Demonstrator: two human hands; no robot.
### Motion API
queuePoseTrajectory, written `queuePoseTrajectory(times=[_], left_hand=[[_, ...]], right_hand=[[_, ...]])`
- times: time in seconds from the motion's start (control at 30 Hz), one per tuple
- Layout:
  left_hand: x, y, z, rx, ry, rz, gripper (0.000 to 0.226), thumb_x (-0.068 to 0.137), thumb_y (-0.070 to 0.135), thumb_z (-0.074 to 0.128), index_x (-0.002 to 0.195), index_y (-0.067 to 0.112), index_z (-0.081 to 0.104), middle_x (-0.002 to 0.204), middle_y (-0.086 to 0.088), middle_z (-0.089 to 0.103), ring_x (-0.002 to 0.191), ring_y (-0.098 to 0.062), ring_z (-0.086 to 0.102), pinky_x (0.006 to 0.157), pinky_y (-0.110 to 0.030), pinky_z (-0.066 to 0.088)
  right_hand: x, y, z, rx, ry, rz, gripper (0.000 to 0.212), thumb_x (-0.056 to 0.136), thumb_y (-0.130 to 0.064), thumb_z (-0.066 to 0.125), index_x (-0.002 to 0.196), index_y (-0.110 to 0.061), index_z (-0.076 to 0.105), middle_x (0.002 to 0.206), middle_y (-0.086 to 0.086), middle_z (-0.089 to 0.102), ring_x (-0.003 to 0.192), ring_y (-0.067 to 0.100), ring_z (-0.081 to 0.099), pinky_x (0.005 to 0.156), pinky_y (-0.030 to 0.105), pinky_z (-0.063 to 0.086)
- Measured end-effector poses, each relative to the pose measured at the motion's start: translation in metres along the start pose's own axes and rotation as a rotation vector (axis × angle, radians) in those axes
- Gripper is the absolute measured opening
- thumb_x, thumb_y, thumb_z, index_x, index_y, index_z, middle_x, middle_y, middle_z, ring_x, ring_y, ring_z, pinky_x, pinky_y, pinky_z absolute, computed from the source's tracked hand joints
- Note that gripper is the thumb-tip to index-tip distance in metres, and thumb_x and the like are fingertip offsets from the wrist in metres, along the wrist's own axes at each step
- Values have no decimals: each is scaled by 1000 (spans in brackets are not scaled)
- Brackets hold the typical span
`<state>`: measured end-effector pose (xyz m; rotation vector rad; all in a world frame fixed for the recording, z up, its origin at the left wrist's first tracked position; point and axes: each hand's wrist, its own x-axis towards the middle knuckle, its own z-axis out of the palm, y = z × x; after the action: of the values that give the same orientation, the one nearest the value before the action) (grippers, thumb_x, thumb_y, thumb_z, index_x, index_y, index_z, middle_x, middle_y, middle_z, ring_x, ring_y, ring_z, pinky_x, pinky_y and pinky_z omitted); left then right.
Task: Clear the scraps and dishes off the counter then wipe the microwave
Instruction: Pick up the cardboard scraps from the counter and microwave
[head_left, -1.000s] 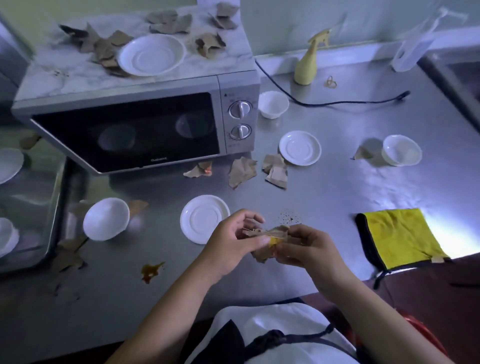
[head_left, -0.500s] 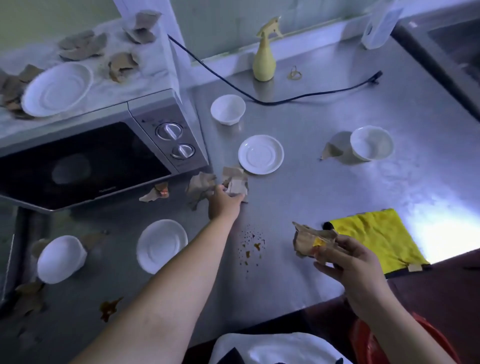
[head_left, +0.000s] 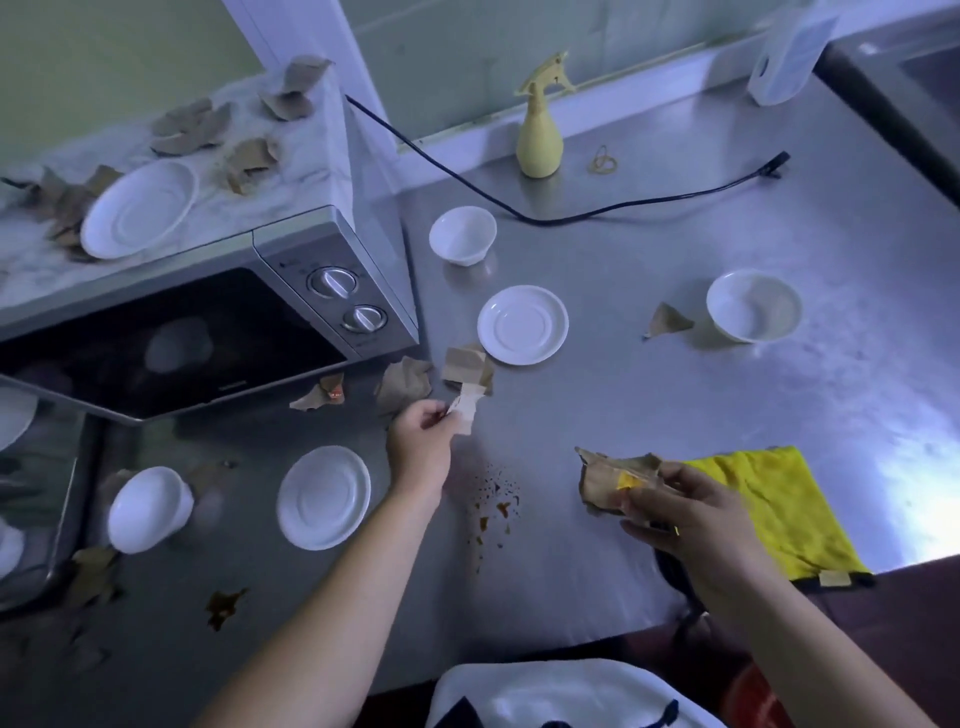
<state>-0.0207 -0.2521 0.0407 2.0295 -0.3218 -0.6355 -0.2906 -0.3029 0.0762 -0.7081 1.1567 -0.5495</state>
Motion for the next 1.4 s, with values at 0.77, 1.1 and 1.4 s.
queuePoseTrajectory(times=[0.77, 1.1, 1.4], left_hand=[[-145, -9, -72, 505, 12, 1019, 5, 87, 11, 74, 91, 11, 77, 112, 4, 73, 114, -19, 63, 89, -43, 51], [-139, -7, -81, 519, -30, 1048, 8, 89, 14, 70, 93, 11, 77, 113, 4, 72, 112, -20, 62, 93, -37, 50], [-83, -11, -78, 123, -74, 538, 12, 93, 23, 66, 101, 21, 75, 112, 15, 70, 111, -5, 63, 97, -23, 48]], right_hand=[[-11, -1, 80, 58, -665, 327, 26, 81, -4, 63, 105, -11, 68, 107, 16, 69, 91, 27, 68, 78, 36, 61], [-20, -4, 83, -26, -680, 230, 36, 81, -6, 72, 116, -5, 65, 111, 16, 68, 96, 27, 67, 89, 46, 57], [-13, 8, 60, 104, -264, 169, 31, 74, 6, 70, 67, -24, 71, 83, 1, 70, 69, 17, 67, 71, 35, 62]])
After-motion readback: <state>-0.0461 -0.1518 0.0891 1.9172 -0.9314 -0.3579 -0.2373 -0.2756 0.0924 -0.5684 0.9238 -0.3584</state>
